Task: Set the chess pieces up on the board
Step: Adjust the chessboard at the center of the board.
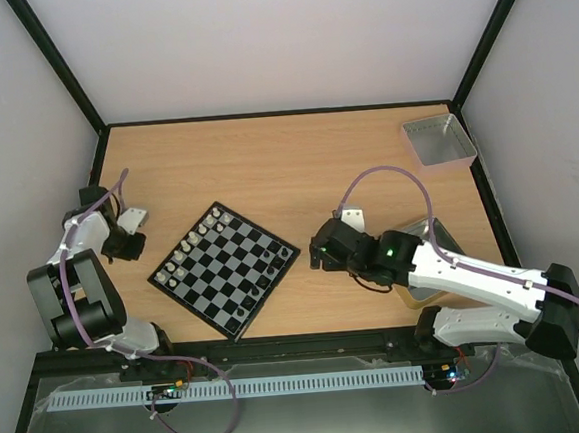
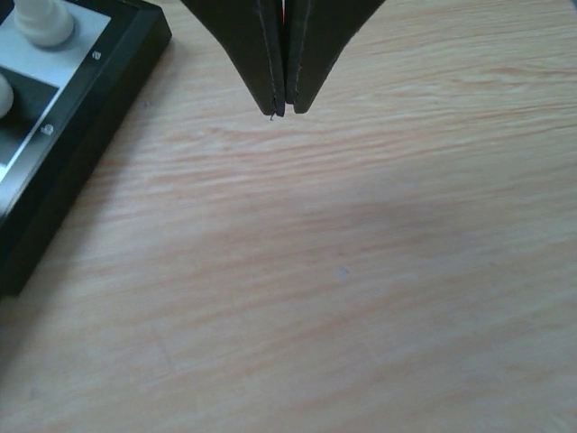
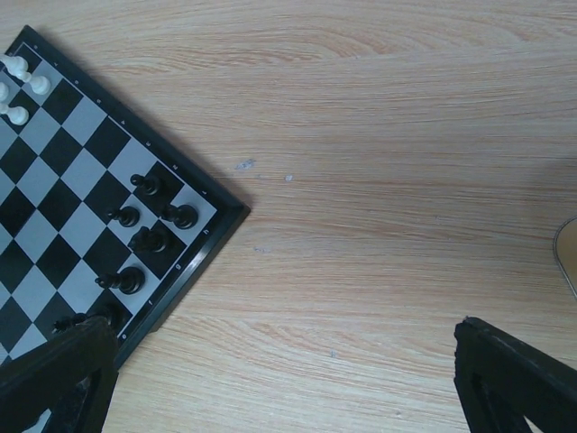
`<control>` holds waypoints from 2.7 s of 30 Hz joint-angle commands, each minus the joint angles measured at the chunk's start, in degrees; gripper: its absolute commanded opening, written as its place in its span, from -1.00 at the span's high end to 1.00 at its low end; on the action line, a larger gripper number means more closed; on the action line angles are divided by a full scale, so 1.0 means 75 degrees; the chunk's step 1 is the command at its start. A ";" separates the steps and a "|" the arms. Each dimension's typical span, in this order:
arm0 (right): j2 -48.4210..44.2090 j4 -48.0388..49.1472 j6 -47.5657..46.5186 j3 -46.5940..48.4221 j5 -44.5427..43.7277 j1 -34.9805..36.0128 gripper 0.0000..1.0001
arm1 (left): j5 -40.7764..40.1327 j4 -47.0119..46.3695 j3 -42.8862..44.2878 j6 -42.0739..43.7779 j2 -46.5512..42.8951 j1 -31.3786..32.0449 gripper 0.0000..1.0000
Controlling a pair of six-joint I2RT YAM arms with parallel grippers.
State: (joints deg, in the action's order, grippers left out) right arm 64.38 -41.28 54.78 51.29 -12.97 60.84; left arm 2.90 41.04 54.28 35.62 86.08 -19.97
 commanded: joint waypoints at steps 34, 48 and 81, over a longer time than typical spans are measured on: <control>0.2725 0.2110 0.0327 -0.0649 0.1770 -0.0461 0.95 | 0.0481 0.0377 -0.0691 0.0667 0.1406 -0.0168 0.96; 0.5310 0.2400 -0.0650 0.1242 0.2468 -0.1205 0.95 | 0.0788 0.0964 -0.0995 0.0887 0.0929 0.0312 0.96; 0.5640 0.2449 -0.1504 0.1622 0.2843 -0.2855 0.95 | 0.1913 0.1575 -0.0847 0.0752 0.0965 0.1248 0.96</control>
State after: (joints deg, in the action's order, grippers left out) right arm 107.74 -18.00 45.23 64.42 10.55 40.64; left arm 14.11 51.59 47.99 41.78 92.58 -12.32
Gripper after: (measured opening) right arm 0.023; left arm 0.022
